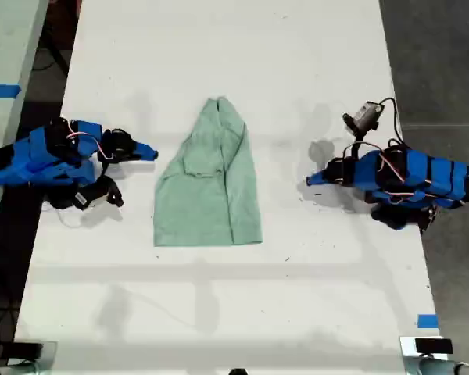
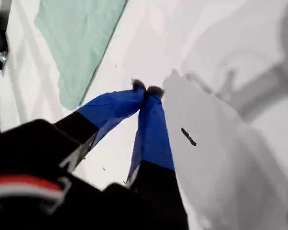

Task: Fold t shirt

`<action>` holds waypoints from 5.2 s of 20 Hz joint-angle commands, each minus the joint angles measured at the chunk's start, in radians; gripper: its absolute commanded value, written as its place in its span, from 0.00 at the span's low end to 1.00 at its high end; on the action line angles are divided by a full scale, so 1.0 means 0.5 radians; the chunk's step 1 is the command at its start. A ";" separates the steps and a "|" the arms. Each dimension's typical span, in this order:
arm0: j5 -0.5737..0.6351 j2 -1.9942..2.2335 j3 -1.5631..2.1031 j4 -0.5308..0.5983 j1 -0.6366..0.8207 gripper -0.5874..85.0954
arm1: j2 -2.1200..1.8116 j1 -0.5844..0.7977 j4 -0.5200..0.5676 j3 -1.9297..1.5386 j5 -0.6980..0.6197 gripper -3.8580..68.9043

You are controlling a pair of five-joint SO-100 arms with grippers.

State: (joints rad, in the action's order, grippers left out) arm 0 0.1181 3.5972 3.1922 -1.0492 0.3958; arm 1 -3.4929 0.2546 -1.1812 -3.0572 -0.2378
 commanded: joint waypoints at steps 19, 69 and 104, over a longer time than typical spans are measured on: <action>-0.166 -0.117 -0.123 -0.067 -0.043 0.01 | -0.034 0.012 0.003 -0.114 0.046 0.07; -0.255 -4.682 -4.317 -0.678 -0.604 0.00 | -0.034 -0.006 0.012 -0.114 0.037 0.07; -0.034 -2.169 -2.730 -0.341 -0.586 0.01 | -0.034 0.000 0.015 -0.110 0.034 0.07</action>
State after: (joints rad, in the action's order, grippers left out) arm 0 0.1135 2.0571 1.4573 -1.4067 0.1074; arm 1 -3.4929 0.2577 -1.1812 -3.0588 -0.2117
